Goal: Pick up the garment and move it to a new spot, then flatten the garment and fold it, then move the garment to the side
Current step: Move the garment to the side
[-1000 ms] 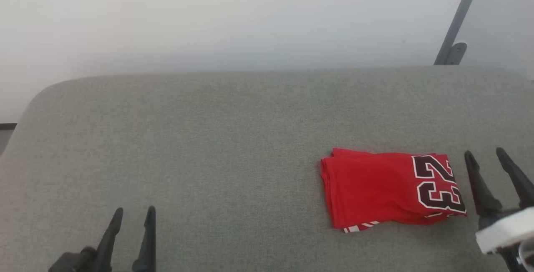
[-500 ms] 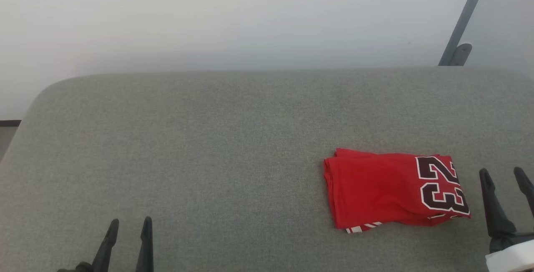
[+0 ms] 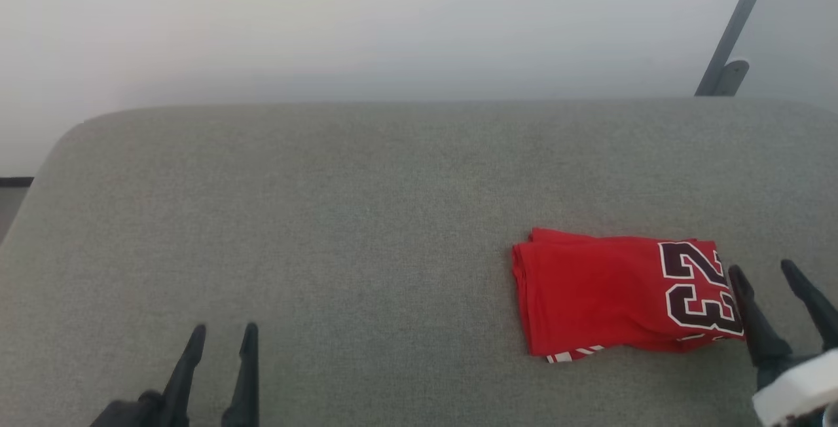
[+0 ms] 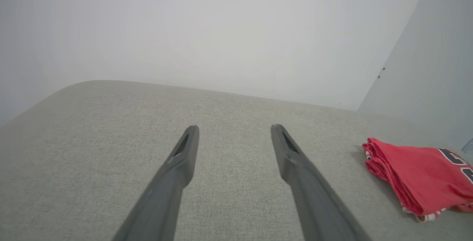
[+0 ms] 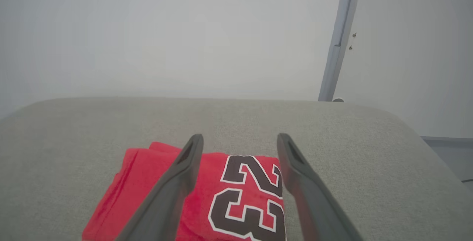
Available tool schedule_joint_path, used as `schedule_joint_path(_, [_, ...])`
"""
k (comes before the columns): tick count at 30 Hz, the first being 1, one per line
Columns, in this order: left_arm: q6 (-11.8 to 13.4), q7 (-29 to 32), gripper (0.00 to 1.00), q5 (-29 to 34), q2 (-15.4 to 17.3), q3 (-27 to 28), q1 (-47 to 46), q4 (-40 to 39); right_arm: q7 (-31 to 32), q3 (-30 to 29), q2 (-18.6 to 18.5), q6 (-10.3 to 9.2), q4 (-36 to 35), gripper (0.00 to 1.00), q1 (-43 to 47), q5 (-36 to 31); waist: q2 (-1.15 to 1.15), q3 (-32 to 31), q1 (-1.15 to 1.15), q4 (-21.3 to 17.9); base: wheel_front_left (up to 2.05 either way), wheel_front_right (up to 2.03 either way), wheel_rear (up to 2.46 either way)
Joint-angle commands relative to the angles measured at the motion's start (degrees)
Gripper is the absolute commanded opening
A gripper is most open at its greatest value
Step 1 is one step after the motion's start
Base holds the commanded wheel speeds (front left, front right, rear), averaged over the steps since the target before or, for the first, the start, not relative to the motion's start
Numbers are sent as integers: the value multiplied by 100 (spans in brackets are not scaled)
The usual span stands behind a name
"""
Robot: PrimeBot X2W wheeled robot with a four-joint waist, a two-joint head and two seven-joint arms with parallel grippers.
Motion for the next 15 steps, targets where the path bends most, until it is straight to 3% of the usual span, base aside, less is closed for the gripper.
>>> schedule_joint_path(1, [-8,-25,100,3,-9,-35,-158,5,181,26,-106,0,18,100,-173,-38,0,95,0,-1,0,0,0])
schedule_joint_path(15, [-8,-25,100,-140,207,-705,-1731,371,3528,891,-1591,0,685,100,-1868,884,0,1451,0,160,0,0,0])
